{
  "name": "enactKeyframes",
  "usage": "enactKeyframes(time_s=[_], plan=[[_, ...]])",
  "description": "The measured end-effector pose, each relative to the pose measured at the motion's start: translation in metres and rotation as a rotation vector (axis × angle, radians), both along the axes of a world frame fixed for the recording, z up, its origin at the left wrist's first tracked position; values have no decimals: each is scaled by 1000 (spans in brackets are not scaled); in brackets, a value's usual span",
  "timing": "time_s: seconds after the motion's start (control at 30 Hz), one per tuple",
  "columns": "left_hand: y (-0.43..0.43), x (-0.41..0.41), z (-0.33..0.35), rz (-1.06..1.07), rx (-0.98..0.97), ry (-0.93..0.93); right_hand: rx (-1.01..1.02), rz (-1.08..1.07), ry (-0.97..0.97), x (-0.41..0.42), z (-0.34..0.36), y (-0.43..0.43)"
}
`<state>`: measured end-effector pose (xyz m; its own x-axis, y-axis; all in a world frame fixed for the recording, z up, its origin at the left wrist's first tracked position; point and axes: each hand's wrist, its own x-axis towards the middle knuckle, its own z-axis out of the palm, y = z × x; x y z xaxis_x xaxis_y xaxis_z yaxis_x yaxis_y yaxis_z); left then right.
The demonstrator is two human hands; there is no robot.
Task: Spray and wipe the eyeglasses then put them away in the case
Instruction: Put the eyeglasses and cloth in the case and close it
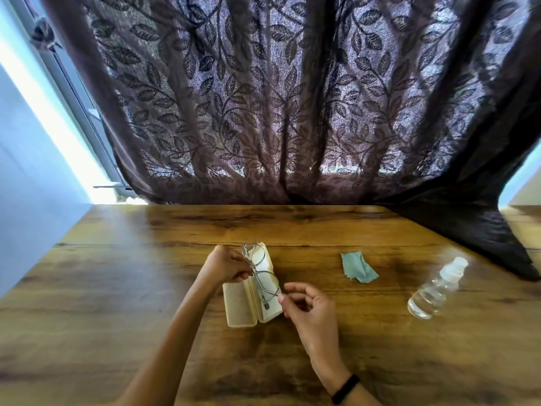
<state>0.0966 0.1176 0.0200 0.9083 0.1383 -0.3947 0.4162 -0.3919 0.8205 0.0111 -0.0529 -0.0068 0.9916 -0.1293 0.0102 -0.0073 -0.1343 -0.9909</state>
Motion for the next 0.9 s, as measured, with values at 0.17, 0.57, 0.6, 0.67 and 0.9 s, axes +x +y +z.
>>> enactKeyframes(time_s=[0.17,0.57,0.6,0.67,0.9], plan=[[-7,4,-1,1,49,19,-358,35,-141,-5,-2,-5],[-23,14,5,-116,458,25,-688,132,-290,4,-15,-9],[-25,15,5,-129,479,16,-696,140,-288,5,-16,-10],[-28,15,6,-145,526,1,-704,148,-284,6,-18,-11],[-36,14,6,-140,592,-60,-689,147,-283,6,-21,-12]])
